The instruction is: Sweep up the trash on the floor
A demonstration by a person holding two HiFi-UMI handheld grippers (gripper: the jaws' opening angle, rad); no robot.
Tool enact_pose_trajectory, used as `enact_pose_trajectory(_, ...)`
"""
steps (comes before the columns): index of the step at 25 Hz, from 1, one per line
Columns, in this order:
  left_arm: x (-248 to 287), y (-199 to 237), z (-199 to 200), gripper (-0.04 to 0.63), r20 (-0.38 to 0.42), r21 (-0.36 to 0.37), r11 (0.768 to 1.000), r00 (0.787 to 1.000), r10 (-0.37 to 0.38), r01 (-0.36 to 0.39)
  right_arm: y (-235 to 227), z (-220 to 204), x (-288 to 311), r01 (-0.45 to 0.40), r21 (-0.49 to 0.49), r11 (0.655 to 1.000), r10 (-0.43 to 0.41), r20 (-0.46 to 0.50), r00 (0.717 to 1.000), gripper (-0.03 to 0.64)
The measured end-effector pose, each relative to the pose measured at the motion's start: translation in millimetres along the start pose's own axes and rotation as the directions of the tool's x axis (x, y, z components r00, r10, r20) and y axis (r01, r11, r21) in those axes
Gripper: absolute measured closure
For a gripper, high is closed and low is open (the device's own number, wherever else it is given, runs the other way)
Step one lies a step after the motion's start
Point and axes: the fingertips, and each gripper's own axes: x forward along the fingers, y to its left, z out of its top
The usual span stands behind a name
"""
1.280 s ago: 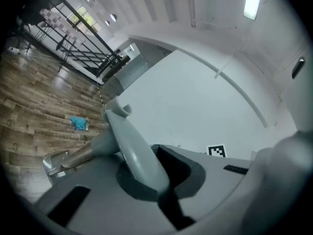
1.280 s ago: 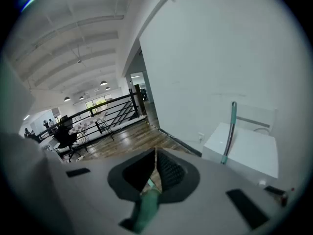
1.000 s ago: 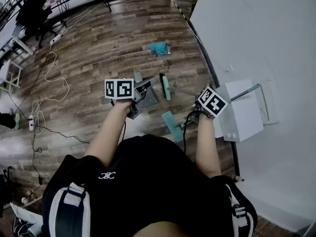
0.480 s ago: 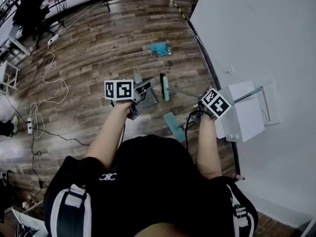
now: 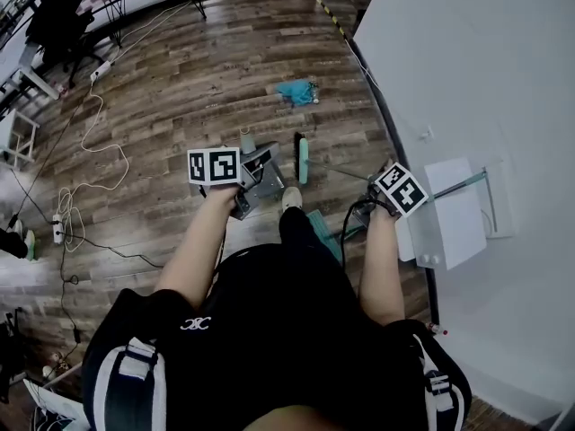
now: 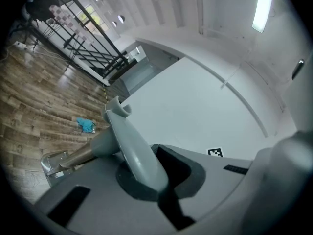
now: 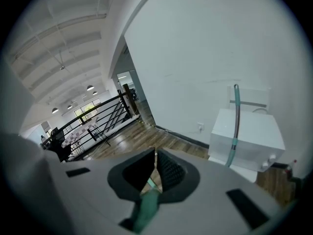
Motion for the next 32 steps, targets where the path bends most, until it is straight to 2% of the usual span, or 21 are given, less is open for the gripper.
enact_pose_trajectory(8,31.6,37.9,47.8,0.597,-0.008,-0.014,0.999,0.999,0.035,-0.035,16.4,25.2,64.2,-0.004,0.042,0.999,0.005,-0.022,1.0,0.589)
enact_pose_trajectory(16,103.2,64.6,116.1,0.597,0.018,-0.006,0.998,0.998,0.061,-0.061,9.9,88.5,146.9,0.004,0.079,0.997,-0.001,-0.035,0.999,0.589)
enact_pose_trajectory(28,196.0,83.5,195.7,0.597,0.083,-0.042,0.997,0.995,0.062,-0.058,5.5,170.0,246.8,-0.015,0.031,0.999,0.016,-0.024,1.0,0.589)
enact_pose_trajectory(32,220.9,84.1,215.1,0.597,0.092,-0.031,0.998,0.994,0.062,-0.06,8.5,192.6,270.6,-0.034,0.024,0.999,0.034,-0.014,0.999,0.589)
